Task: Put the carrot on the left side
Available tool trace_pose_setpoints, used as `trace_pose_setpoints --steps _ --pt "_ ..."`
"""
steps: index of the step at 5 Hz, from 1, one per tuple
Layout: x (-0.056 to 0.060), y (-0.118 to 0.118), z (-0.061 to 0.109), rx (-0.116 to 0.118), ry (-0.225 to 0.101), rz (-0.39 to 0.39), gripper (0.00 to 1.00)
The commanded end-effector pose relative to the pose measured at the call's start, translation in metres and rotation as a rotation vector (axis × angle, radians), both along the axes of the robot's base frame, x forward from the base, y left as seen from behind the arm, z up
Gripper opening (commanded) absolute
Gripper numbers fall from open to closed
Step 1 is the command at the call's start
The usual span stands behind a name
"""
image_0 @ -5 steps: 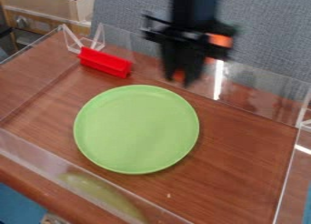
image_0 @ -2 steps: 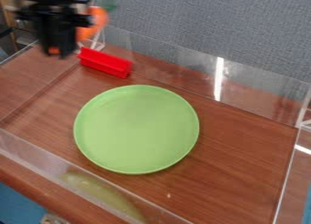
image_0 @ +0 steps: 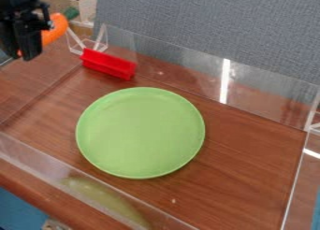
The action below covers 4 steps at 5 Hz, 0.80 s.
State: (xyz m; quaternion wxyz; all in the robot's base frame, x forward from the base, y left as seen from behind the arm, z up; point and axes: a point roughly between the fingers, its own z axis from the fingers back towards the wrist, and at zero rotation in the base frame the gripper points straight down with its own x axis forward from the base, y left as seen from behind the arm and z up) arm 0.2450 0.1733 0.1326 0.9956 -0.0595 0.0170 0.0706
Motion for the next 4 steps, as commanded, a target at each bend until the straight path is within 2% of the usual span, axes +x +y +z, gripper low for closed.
trace_pose_setpoints --steps 1,3,4 --pt "0.016 0.023 0.0 0.031 -0.037 -0.014 0.0" --pt "0.021 0.023 -0.041 0.005 -0.007 -0.012 0.0" --pt "0.025 0.02 -0.053 -0.011 0.006 -0.009 0.0"
